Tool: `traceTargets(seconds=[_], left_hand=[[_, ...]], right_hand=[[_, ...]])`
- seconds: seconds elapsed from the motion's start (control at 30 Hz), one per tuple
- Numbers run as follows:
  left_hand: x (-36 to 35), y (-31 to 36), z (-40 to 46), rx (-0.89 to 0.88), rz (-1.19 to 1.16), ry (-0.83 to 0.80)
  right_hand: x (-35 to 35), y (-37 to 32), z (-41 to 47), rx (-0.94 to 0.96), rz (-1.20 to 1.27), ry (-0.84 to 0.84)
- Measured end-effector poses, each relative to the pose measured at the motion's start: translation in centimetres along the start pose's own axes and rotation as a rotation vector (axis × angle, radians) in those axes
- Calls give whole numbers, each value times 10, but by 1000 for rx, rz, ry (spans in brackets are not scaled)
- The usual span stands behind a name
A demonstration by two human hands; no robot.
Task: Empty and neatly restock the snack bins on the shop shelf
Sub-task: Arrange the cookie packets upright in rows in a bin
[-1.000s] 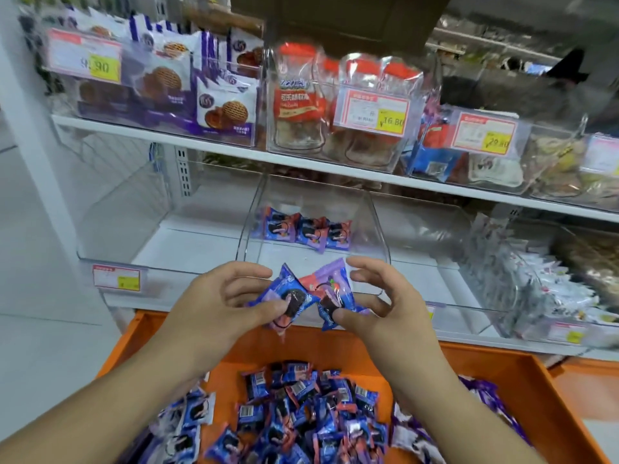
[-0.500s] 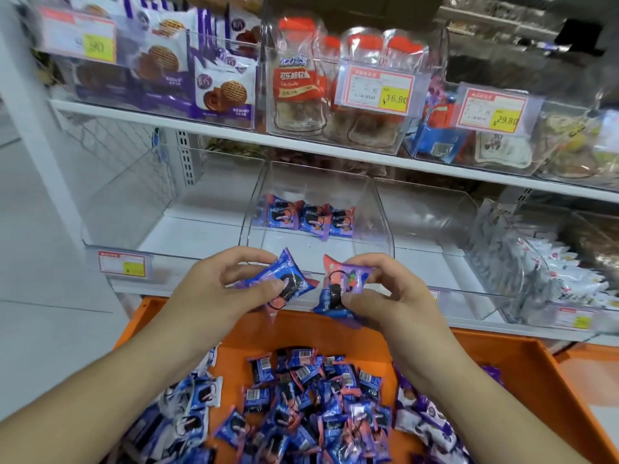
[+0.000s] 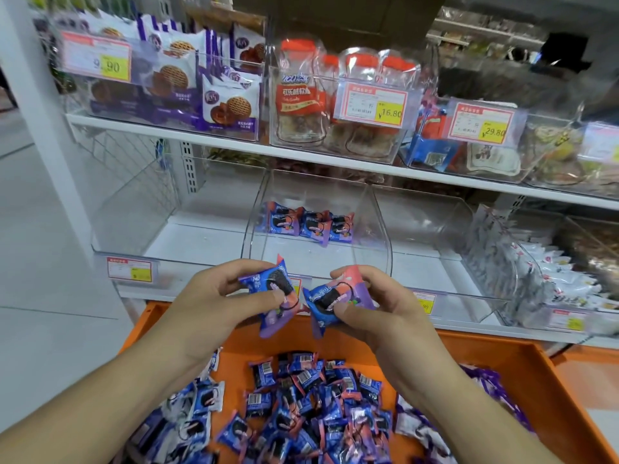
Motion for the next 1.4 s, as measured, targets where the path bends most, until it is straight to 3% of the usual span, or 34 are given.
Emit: traceTargets(seconds=[0.23,0.43,0.6,0.7,0.87,0.97,1.13,1.4], left_hand=[[1,5,2,-46,61,-16],[-7,17,3,-147,220,-91],[-18,19,33,-239,416,-65],[-42,12,83,-291,464,-57],[-95,-34,187,-300,483,-79],[-123,-64,231,-352,640,-114],[-152,-89,259,-452,880,-209],[-155,-100,271,-579,1132,-231]], right_hand=[[6,-6,-1,23,-74,61],[18,-24,8,108,-300,189],[59,-46,44,271,-553,375],[86,-39,66,258,-583,475],[106,-11,83,180,-519,487],[113,-8,86,169,-533,485],[120,0,87,148,-519,474],[120,0,85,132,-519,467]])
Point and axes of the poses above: each hand's wrist, its own z-axis towards the middle knuckle, its own x-axis out of the back of the hand, y = z × x, the point moved 5 cm from there along z, towards the middle knuckle, and after that the axes turned 14 degrees about -x, right-handed, at the moved point
